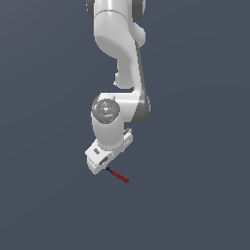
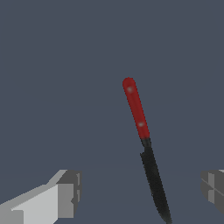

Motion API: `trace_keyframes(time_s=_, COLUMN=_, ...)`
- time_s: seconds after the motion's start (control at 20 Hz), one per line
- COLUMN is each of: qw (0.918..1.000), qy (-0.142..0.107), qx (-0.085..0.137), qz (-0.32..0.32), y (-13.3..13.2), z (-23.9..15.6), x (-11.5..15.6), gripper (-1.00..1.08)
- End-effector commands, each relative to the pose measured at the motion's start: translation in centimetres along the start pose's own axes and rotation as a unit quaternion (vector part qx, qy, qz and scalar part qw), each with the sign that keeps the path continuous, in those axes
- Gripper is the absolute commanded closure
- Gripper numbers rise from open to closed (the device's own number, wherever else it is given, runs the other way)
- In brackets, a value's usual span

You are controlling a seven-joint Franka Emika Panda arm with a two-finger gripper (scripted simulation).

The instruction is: Pick up the object and move it to a goal position.

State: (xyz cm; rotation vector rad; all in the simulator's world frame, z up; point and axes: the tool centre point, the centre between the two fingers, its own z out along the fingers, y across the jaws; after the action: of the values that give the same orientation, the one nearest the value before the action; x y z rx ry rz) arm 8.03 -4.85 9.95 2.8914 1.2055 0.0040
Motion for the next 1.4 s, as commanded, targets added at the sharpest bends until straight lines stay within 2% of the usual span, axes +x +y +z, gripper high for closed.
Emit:
trace_keyframes(time_s=0.0, qw=0.9995, qy=0.0, qx=0.001, qz=-0.03, y=0.7, z=0.9, x=-0.1, gripper=-0.92)
trace_keyframes(time_s=0.6, qw=0.993, qy=0.001, qx=0.004, qz=-0.118, y=2.7, z=3.8, x=-0.7, gripper=-0.92)
trace_keyframes(time_s=1.05, qw=0.9919, qy=0.001, qx=0.005, qz=-0.127, y=2.9, z=4.3, x=-0.9, gripper=-0.92)
trace_keyframes(time_s=1.35, qw=0.9917, qy=0.001, qx=0.005, qz=-0.128, y=2.8, z=6.7, x=-0.9, gripper=-0.92)
